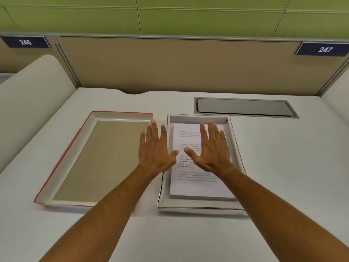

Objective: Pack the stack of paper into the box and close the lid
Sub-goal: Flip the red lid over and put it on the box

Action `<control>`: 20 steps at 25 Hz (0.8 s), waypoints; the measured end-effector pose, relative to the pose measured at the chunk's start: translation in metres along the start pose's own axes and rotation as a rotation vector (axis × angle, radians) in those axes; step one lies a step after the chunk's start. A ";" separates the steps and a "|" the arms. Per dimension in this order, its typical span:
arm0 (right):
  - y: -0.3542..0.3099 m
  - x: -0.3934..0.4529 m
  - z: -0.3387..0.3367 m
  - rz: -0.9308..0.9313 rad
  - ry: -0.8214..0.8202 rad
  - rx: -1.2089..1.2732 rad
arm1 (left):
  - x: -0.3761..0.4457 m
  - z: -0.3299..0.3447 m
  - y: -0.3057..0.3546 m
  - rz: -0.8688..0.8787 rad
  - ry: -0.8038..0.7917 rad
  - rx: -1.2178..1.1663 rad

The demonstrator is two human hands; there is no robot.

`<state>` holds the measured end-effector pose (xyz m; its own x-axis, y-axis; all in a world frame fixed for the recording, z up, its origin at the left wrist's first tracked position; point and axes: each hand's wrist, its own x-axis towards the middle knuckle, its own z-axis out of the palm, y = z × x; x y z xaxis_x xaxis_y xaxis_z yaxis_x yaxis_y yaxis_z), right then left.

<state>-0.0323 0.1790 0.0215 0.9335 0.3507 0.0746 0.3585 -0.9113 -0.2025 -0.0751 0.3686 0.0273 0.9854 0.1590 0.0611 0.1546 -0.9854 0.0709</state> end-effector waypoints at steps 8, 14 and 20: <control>-0.024 -0.030 0.011 0.013 -0.013 -0.042 | -0.037 0.013 -0.039 -0.140 -0.144 -0.008; -0.029 -0.043 0.004 0.007 -0.030 -0.017 | -0.043 0.005 -0.050 -0.209 -0.087 -0.133; -0.029 -0.041 -0.013 0.022 0.024 0.127 | -0.011 -0.078 -0.064 -0.355 0.274 -0.414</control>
<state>-0.0812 0.1882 0.0371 0.9414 0.3244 0.0923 0.3364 -0.8834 -0.3263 -0.1018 0.4342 0.0998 0.8160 0.5373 0.2131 0.3754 -0.7730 0.5114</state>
